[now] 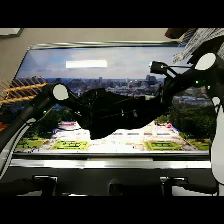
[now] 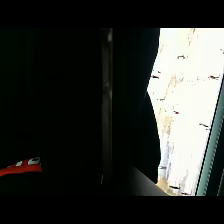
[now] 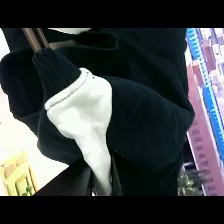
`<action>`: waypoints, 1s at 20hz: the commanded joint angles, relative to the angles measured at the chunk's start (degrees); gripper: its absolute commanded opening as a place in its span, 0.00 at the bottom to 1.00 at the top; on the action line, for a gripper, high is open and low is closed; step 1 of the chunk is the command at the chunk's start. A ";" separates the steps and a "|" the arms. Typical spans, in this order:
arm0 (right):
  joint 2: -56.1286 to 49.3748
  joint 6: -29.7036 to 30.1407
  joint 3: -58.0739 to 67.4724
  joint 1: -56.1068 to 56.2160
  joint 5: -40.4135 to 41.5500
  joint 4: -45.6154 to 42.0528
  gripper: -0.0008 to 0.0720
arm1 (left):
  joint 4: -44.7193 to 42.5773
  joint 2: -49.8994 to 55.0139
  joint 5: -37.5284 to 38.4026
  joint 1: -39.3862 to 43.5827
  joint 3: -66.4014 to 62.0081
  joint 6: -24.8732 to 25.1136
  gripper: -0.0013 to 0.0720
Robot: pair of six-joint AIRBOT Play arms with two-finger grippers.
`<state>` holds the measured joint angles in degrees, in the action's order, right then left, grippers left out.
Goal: Fold the clothes and pants, and hang the long-sleeved shirts on hangers.
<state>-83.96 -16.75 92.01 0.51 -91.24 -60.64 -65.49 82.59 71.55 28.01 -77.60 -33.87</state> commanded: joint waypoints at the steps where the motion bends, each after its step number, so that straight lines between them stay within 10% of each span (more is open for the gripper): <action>1: 0.17 0.11 0.00 2.58 0.35 1.05 0.17 | 0.55 0.02 -0.50 0.04 -0.07 0.00 0.06; 20: 4.55 -3.48 0.04 3.98 2.08 -3.08 0.31 | -0.72 0.02 -0.55 0.07 -0.07 -0.02 0.05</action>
<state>-79.70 -19.25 92.01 4.54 -89.23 -63.26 -65.80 82.61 70.65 28.10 -77.67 -33.85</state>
